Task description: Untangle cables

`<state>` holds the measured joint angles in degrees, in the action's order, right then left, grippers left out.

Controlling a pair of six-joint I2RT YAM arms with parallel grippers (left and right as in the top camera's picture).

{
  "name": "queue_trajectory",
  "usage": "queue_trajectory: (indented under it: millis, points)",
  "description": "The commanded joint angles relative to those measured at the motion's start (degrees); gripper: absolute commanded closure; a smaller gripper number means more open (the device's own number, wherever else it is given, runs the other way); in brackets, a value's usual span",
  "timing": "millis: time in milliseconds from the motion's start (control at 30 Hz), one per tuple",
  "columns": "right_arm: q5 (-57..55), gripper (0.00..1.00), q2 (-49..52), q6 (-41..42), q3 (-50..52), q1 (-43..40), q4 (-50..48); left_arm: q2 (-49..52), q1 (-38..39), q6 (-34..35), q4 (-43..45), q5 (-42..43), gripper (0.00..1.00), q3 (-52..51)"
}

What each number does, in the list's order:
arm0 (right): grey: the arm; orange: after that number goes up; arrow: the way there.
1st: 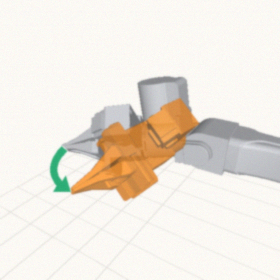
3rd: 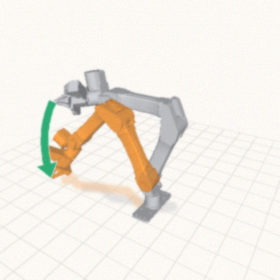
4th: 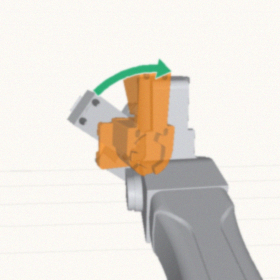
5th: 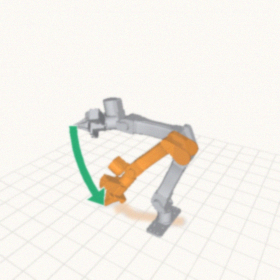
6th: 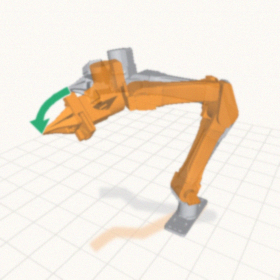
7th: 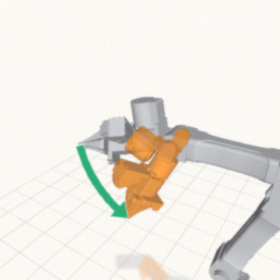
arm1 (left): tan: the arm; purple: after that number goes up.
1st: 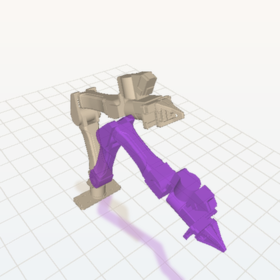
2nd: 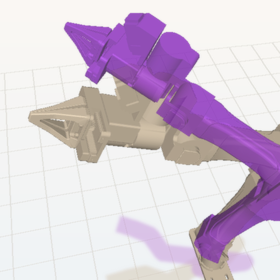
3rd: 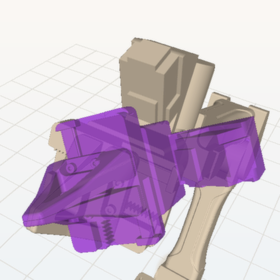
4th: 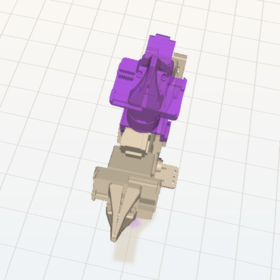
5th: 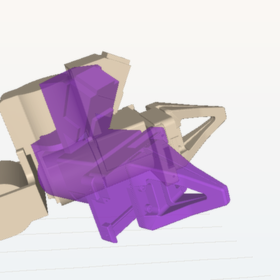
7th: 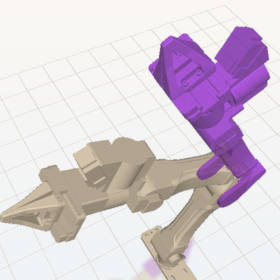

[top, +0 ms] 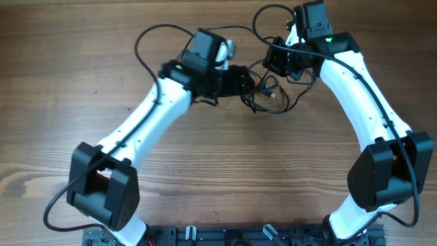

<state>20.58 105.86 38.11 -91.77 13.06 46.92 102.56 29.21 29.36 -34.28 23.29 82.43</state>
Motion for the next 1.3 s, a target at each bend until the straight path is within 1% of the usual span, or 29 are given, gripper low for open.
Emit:
queue_trajectory:
  millis: [0, 33, 100, 167, 233, 367, 400, 433, 467, 500, 533, 567, 633, 733, 833, 967, 1033, 1167, 1267]
  points:
    - [2.01, 0.96, 0.81, -0.68, -0.57, -0.17, -0.48, 0.24, 5.53, 7.58, 1.64, -11.69, 0.31, -0.96]
    - [2.03, 0.96, 0.81, -0.63, -0.57, -0.17, -0.5, 0.5, 6.73, 7.63, 2.14, -13.14, 0.31, -0.96]
    - [2.05, 0.96, 0.81, -0.68, -0.57, -0.17, -0.7, 1.53, 8.66, 8.87, 2.58, -16.17, 0.36, -0.96]
    - [2.47, 0.96, 0.81, -1.07, -0.57, -0.17, -0.76, 2.45, 9.66, 12.85, 1.86, -19.41, 0.43, -1.07]
    - [2.64, 0.96, 0.81, -1.84, -0.57, -0.17, -0.66, 3.15, 9.79, 15.87, 1.55, -20.22, 0.48, -1.11]
    - [2.99, 0.96, 0.81, -1.99, -0.57, -0.17, -0.68, 3.23, 9.84, 16.15, 0.42, -21.75, 0.49, -1.14]
    - [3.67, 0.96, 0.81, -2.14, -0.57, -0.17, -0.68, 3.32, 9.86, 16.2, -0.02, -22.43, 0.5, -1.38]
    - [4.81, 0.96, 0.81, -2.16, -0.57, -0.17, -0.63, 3.39, 9.9, 17.7, 0.22, -24.46, 0.51, -2.56]
    - [5.27, 0.96, 0.81, -2.16, -0.57, -0.17, -0.66, 3.43, 9.9, 18.86, 0.52, -25.42, 0.54, -3.43]
    - [5.99, 0.96, 0.81, -2.4, -0.57, -0.17, -0.7, 3.43, 9.9, 20.22, 1.31, -26.05, 0.59, -4.66]
    - [7.19, 0.96, 0.76, -3.58, -0.59, -0.17, -0.94, 3.43, 9.9, 20.9, 2.49, -26.16, 0.7, -5.99]
    - [8.37, 0.96, 0.74, -4.22, -0.59, -0.17, -1.07, 3.43, 9.9, 20.85, 3.48, -26.18, 0.85, -6.97]
    - [11.89, 0.96, 0.42, -6.8, -0.59, -0.17, -1.11, 3.43, 9.9, 20.83, 5.27, -26.27, 0.96, -8.7]
    - [12.92, 0.96, -1.05, -10.64, -0.59, -0.24, 1.2, 3.43, 9.88, 20.83, 5.7, -29.27, 0.96, -9.79]
    - [12.2, 0.96, -4.48, -15.65, -0.61, -1.42, 5.7, 3.43, 8.59, 20.83, 3.91, -32.63, 0.96, -9.81]
    - [11.96, 0.96, -9.46, -22.14, -1.33, -5.77, 14.51, 3.43, 3.72, 20.83, 0.9, -33.05, 0.96, -9.81]
    - [13.86, 0.96, -11.34, -25.03, -1.95, -8.52, 17.4, 3.43, 0.85, 20.83, -0.72, -33.03, 0.96, -9.81]
    - [23.69, 0.96, -13.27, -27.63, -2.1, -13.86, 16.87, 3.43, -2.51, 20.79, -3.82, -33.03, 0.96, -9.81]
    - [26.16, 0.96, -13.6, -27.45, -2.73, -18.51, 14.45, 3.43, -4.37, 20.35, -7.34, -34.49, 0.96, -9.81]
